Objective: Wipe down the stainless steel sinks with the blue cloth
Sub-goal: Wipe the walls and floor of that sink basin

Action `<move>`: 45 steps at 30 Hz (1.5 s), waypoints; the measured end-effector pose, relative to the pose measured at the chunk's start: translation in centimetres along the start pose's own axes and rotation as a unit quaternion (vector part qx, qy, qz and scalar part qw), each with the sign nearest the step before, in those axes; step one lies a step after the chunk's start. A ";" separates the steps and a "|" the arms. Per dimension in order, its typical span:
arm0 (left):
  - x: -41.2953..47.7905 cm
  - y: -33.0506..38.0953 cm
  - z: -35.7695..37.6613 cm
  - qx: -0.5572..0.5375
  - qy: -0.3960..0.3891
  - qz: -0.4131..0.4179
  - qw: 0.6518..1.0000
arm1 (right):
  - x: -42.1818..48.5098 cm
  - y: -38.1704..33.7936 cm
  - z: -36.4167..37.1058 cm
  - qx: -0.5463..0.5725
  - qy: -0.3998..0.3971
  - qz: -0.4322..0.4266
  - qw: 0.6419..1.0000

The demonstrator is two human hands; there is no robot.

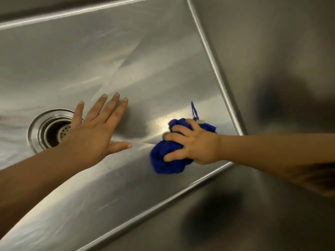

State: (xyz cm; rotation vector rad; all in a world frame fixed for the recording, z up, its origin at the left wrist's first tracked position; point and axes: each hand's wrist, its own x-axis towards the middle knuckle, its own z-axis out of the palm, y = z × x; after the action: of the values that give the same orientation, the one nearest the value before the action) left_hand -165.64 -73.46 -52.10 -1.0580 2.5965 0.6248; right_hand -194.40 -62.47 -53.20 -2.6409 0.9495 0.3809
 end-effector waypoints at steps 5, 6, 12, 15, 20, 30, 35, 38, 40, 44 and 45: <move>-1.8 -0.4 -1.1 0.015 0.004 -0.007 1.000 | -3.4 0.5 -0.9 0.043 -0.085 0.046 0.994; -2.1 -0.4 -1.9 0.005 0.018 -0.017 1.000 | -4.1 0.6 -1.6 0.053 -0.118 0.055 0.990; -3.9 0.6 -8.8 0.038 0.093 -0.025 0.995 | -4.1 -0.2 -8.0 0.099 -0.192 0.276 0.936; -4.8 1.9 -12.4 0.054 0.109 -0.024 0.992 | -3.9 -1.6 -12.1 0.211 -0.011 0.394 0.894; -6.6 5.3 -17.7 0.070 0.145 -0.017 0.987 | -4.3 -4.9 -19.8 0.326 0.270 0.456 0.783; -11.0 11.3 -24.7 0.032 0.191 -0.019 0.981 | -8.6 -13.4 -27.5 0.433 0.455 0.458 0.629; -12.0 13.7 -28.0 0.032 0.213 -0.026 0.976 | -11.7 -13.8 -29.1 0.414 0.469 0.463 0.628; -10.8 15.2 -29.1 0.017 0.227 -0.025 0.973 | -13.6 -12.9 -29.7 0.425 0.477 0.455 0.620; -9.4 16.9 -29.8 0.012 0.233 -0.025 0.972 | -15.2 -11.7 -29.8 0.422 0.483 0.448 0.623; -5.7 21.5 -30.5 0.011 0.215 -0.047 0.976 | -19.3 -8.6 -29.2 0.413 0.492 0.445 0.624; -4.8 22.8 -30.5 0.008 0.210 -0.050 0.976 | -20.4 -7.8 -28.9 0.411 0.491 0.442 0.628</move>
State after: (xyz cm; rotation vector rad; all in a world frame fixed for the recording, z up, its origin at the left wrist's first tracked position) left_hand -181.02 -70.74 -17.01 -1.4398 2.8645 0.3870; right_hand -200.39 -55.87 -18.09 -1.1783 2.0263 -1.1870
